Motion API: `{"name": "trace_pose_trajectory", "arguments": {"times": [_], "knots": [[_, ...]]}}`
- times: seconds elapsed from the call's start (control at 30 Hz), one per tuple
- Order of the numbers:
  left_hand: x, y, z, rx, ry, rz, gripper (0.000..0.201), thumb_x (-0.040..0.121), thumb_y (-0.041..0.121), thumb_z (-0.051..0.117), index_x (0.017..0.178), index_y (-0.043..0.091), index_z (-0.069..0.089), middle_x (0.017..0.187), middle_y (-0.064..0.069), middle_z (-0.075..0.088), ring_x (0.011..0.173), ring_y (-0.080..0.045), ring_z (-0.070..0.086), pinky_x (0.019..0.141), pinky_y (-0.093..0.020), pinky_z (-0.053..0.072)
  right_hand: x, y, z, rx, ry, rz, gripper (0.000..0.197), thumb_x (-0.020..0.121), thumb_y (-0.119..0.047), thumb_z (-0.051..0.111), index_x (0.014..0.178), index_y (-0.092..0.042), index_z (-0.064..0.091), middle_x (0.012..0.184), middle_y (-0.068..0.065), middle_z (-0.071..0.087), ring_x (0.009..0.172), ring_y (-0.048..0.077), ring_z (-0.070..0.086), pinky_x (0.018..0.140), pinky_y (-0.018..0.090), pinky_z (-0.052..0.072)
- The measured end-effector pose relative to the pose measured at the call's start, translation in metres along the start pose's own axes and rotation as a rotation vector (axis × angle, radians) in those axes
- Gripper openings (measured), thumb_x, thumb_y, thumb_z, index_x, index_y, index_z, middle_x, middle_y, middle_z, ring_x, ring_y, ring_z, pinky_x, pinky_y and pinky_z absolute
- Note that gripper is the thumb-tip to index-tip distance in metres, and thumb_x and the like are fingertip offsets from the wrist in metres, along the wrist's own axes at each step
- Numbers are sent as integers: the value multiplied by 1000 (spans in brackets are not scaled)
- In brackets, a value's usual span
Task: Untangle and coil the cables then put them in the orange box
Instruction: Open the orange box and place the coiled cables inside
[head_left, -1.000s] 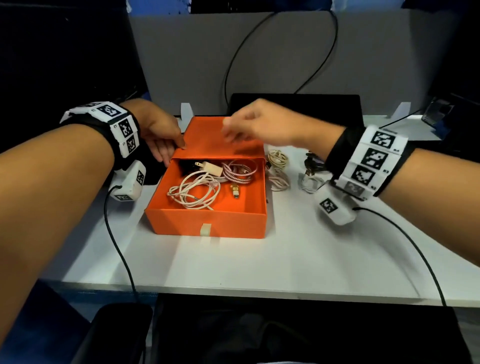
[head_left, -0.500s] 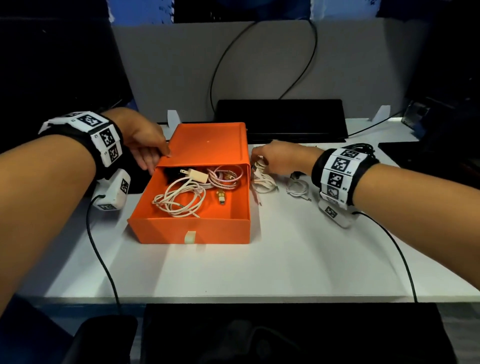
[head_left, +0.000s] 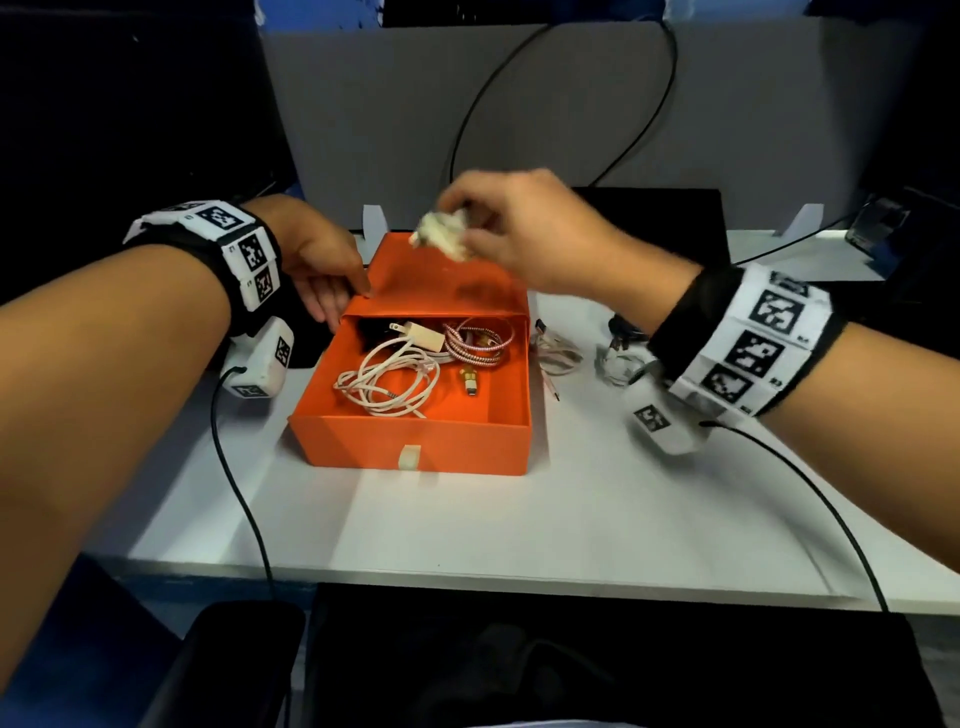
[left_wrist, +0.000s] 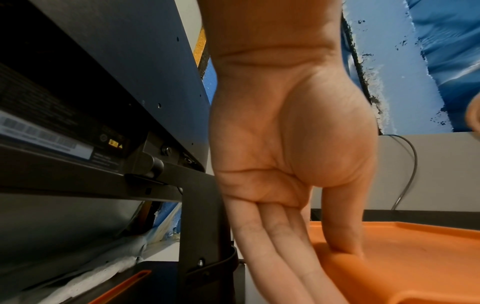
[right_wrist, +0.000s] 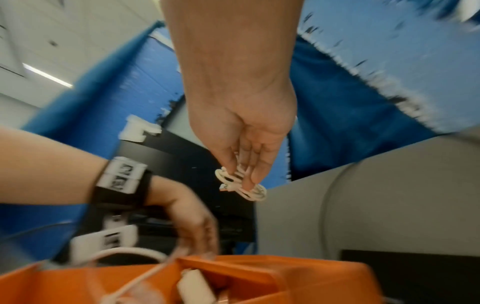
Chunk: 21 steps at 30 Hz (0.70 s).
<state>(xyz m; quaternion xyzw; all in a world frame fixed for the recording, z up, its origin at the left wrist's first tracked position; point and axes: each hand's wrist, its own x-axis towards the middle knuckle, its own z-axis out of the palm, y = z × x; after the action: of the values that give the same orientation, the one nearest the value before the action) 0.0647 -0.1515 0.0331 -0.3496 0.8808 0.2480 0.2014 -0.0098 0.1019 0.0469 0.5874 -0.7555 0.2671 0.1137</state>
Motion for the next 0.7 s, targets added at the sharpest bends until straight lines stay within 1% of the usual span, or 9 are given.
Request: {"name": "trace_pose_trajectory", "arguments": {"times": [0.1, 0.17, 0.2, 0.27, 0.3, 0.37, 0.5, 0.63, 0.7], "knots": [[0, -1, 2, 3, 12, 4, 38, 107, 18, 46, 116, -13, 65, 92, -22, 77, 70, -26, 77, 57, -30, 62, -10, -39, 45, -94, -299, -239, 34, 98, -22, 62, 130, -31, 66, 115, -1, 74, 100, 18, 68, 85, 38, 56], [0, -2, 3, -9, 20, 1, 39, 108, 19, 45, 115, -13, 65, 87, -21, 77, 68, -26, 77, 58, -31, 63, -17, -48, 74, -215, -462, -297, 36, 100, -19, 56, 132, -33, 66, 118, -1, 73, 100, 23, 69, 79, 37, 57], [0, -2, 3, -11, 20, -1, 39, 109, 20, 44, 114, -13, 65, 86, -21, 77, 68, -25, 77, 59, -31, 63, -19, -49, 85, -248, -499, -319, 38, 101, -17, 54, 134, -32, 66, 119, -1, 73, 101, 23, 69, 78, 35, 56], [0, -1, 2, -6, 17, -6, 40, 109, 21, 44, 114, -13, 65, 85, -20, 77, 68, -25, 77, 60, -31, 63, -17, -50, 91, -257, -507, -353, 40, 103, -14, 51, 137, -30, 64, 124, -1, 71, 106, 21, 68, 86, 32, 54], [0, -1, 2, -4, 15, -6, 40, 109, 21, 44, 113, -12, 65, 84, -20, 77, 69, -25, 77, 60, -31, 63, -14, -51, 91, -267, -498, -367, 41, 104, -13, 49, 140, -30, 63, 128, -2, 68, 112, 19, 66, 93, 27, 50], [1, -1, 2, -7, 14, -3, 39, 109, 21, 45, 113, -12, 65, 84, -20, 77, 68, -25, 77, 58, -31, 63, -8, -52, 91, -314, -474, -393, 45, 106, -12, 46, 145, -29, 58, 132, 0, 60, 121, 19, 59, 94, 21, 37], [2, -1, 2, -10, 16, -6, 38, 108, 21, 47, 111, -12, 65, 82, -21, 77, 66, -26, 77, 56, -31, 63, -10, -58, 98, -339, -514, -349, 46, 105, -9, 45, 146, -26, 56, 130, 5, 54, 114, 22, 59, 90, 26, 42], [2, 0, 1, 0, 32, -1, 35, 107, 21, 49, 108, -10, 65, 87, -22, 77, 71, -28, 77, 59, -34, 63, -11, -58, 95, -166, -575, -153, 54, 99, -15, 53, 152, -25, 48, 137, 6, 52, 121, 23, 56, 105, 32, 45], [2, 0, 1, 1, 36, -2, 35, 107, 21, 50, 106, -9, 66, 85, -21, 77, 70, -28, 77, 59, -34, 62, -10, -56, 91, -126, -551, -104, 55, 97, -14, 53, 151, -23, 49, 136, 7, 56, 124, 25, 55, 106, 35, 45]]}}
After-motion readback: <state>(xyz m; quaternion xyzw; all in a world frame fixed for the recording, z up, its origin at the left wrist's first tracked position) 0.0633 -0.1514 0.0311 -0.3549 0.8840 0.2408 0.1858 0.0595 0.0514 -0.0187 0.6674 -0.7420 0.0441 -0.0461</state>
